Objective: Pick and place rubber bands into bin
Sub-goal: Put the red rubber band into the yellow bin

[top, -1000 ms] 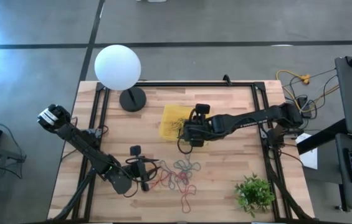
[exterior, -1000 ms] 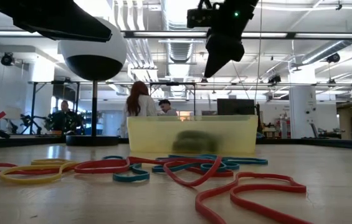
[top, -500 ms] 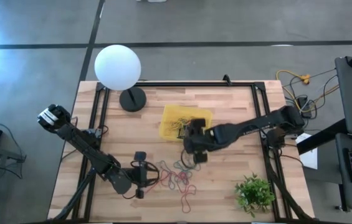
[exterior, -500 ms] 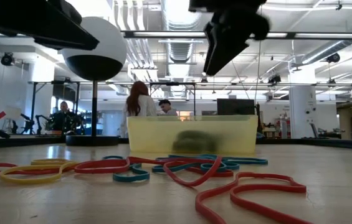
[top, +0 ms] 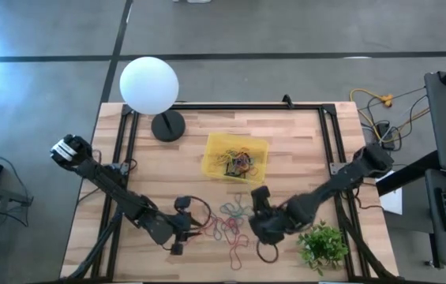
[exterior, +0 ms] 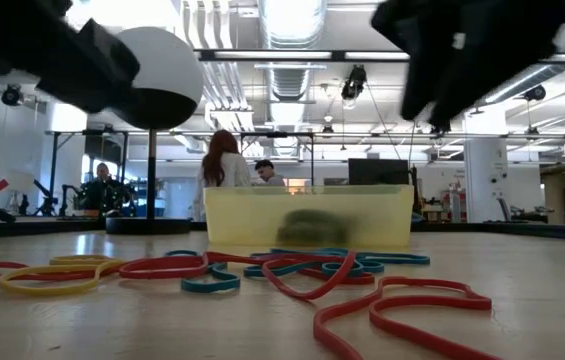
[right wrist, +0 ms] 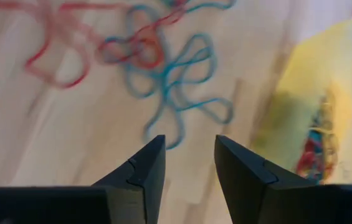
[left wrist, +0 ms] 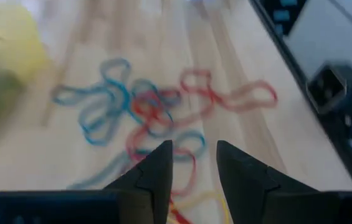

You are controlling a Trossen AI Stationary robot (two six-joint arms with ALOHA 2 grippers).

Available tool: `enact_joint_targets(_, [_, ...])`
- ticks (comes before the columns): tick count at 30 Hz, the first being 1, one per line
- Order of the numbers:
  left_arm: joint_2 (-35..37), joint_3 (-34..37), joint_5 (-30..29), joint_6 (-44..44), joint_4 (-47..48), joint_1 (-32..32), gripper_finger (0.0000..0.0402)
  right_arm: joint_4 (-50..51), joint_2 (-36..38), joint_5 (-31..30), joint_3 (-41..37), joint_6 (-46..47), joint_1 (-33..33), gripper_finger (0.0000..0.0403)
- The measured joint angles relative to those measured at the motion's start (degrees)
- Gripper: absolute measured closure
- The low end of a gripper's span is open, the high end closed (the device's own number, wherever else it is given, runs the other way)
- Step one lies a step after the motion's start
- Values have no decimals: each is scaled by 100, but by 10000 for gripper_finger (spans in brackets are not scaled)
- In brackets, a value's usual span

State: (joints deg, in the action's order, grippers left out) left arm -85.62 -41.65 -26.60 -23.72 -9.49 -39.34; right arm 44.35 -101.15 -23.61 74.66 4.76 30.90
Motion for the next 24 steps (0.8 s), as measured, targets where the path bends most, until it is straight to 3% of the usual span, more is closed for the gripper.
enact_joint_targets(6, [-609,-500,498,19,829,88,327,-395,184,-149,-610,670,278,289])
enact_joint_targets(24, [-2017,-2339,417,-451,3001,693,333,-1536,1094,-1220,-1883,1578,849,316])
